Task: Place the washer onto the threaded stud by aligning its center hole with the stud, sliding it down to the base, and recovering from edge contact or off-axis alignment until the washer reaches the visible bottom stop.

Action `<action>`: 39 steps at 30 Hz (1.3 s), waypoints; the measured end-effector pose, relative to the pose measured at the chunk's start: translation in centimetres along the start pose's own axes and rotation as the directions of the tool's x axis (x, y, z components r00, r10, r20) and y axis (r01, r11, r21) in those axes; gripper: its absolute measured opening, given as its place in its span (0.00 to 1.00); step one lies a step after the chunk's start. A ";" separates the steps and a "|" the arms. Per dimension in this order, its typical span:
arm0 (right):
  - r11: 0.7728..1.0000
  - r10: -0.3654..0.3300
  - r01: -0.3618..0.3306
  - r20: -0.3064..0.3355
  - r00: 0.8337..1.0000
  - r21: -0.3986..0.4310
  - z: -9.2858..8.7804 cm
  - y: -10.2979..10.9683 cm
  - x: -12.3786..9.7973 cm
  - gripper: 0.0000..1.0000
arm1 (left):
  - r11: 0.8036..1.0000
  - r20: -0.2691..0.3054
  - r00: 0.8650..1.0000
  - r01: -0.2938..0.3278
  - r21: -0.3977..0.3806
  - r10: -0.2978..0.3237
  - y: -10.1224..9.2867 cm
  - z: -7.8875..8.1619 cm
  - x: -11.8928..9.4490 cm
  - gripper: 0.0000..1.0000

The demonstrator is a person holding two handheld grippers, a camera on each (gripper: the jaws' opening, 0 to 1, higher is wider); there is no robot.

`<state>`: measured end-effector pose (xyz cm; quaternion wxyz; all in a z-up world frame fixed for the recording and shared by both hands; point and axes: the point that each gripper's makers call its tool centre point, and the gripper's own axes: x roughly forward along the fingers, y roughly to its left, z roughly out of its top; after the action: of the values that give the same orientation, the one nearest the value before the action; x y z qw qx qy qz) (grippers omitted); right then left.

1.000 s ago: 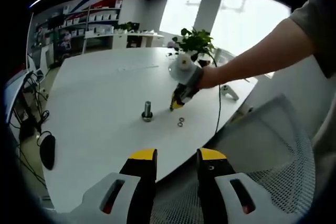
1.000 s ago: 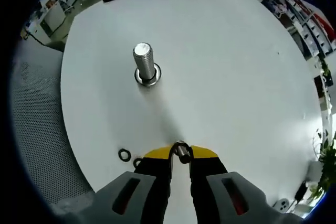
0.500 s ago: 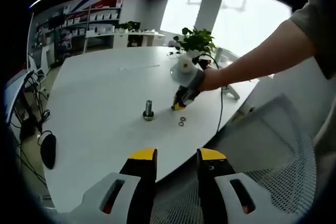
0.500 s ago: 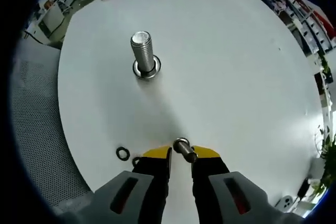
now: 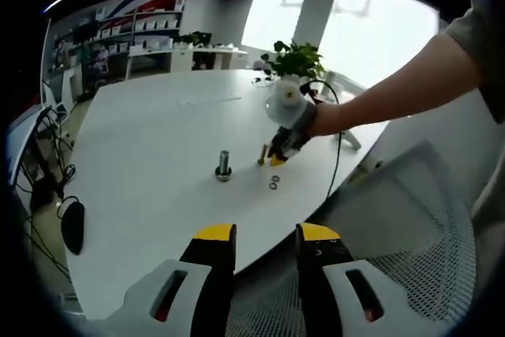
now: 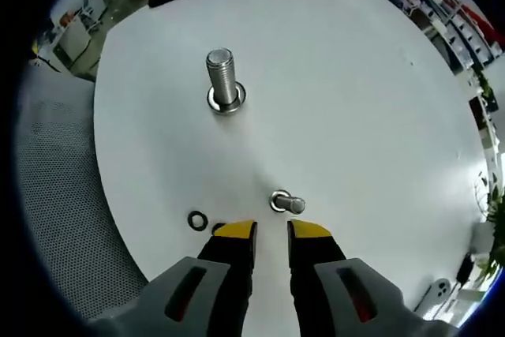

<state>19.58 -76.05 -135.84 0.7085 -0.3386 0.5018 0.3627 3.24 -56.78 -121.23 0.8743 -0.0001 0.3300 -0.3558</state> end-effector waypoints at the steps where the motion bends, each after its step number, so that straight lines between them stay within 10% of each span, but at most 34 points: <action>1: 1.000 0.000 0.000 0.000 1.000 0.004 -0.1 0.1 0.0 0.18 | 1.000 0.001 1.000 0.000 0.001 0.000 0.0 0.0 0.0 0.28; 39: 0.997 0.082 -0.082 -0.008 0.997 0.012 -1.8 3.8 0.6 0.17 | 1.000 0.007 1.000 0.013 0.011 -0.014 -0.2 0.1 0.0 0.28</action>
<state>15.62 -75.48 -137.30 0.6930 -0.3152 0.5202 0.3870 3.15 -56.99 -121.06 0.8731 0.0010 0.3248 -0.3635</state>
